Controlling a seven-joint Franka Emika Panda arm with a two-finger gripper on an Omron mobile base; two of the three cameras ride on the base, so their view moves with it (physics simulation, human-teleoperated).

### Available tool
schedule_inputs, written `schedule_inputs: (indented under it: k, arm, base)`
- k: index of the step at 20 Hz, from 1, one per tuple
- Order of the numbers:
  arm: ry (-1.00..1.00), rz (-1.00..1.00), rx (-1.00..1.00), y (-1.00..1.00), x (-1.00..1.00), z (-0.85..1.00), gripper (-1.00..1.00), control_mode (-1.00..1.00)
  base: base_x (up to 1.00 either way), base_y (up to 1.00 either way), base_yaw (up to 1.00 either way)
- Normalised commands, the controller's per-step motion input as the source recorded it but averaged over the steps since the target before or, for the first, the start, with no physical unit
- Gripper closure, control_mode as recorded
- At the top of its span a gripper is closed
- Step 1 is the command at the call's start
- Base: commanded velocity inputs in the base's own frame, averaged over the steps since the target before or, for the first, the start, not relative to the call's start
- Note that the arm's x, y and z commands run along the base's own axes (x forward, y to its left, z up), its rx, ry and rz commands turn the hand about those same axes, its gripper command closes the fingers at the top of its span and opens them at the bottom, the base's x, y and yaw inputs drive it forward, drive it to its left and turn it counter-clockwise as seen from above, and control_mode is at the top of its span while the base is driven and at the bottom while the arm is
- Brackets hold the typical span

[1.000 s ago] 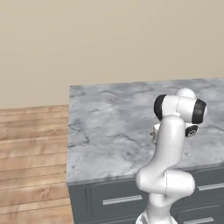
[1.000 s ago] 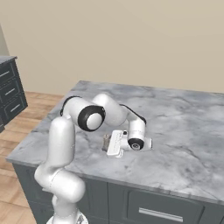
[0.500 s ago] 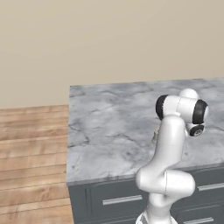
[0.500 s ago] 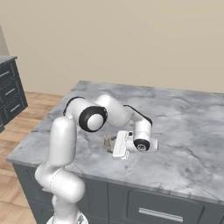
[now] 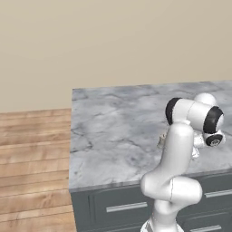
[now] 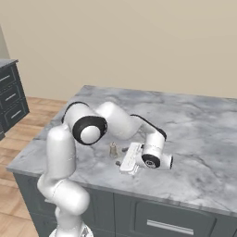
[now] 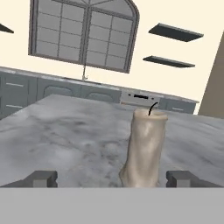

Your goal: Get the candle and the beer from the cabinet and move them to the dining counter.

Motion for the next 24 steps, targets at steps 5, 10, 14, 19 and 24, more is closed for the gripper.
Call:
schedule_inputs:
  k: [5, 10, 14, 19, 24]
  arm:
    - [0.02, -0.26, -0.20, 0.02, -0.37, 0.46, -1.00, -1.00]
    - [0.11, -0.11, -0.13, 0.00, -0.42, 0.55, -1.00, -1.00]
    - [0.15, -0.09, -0.11, 0.00, -0.45, 0.52, -1.00, -1.00]
    - [0.05, -0.21, 0.00, 0.12, -0.52, 0.47, -1.00, -1.00]
    - [0.00, -0.26, -0.05, 0.24, -0.42, 0.51, -1.00, -1.00]
  base:
    - [0.00, 0.00, 0.00]
    - [0.00, 0.00, 0.00]
    - [0.00, 0.00, 0.00]
    - [0.00, 0.00, 0.00]
    - [0.00, 0.00, 0.00]
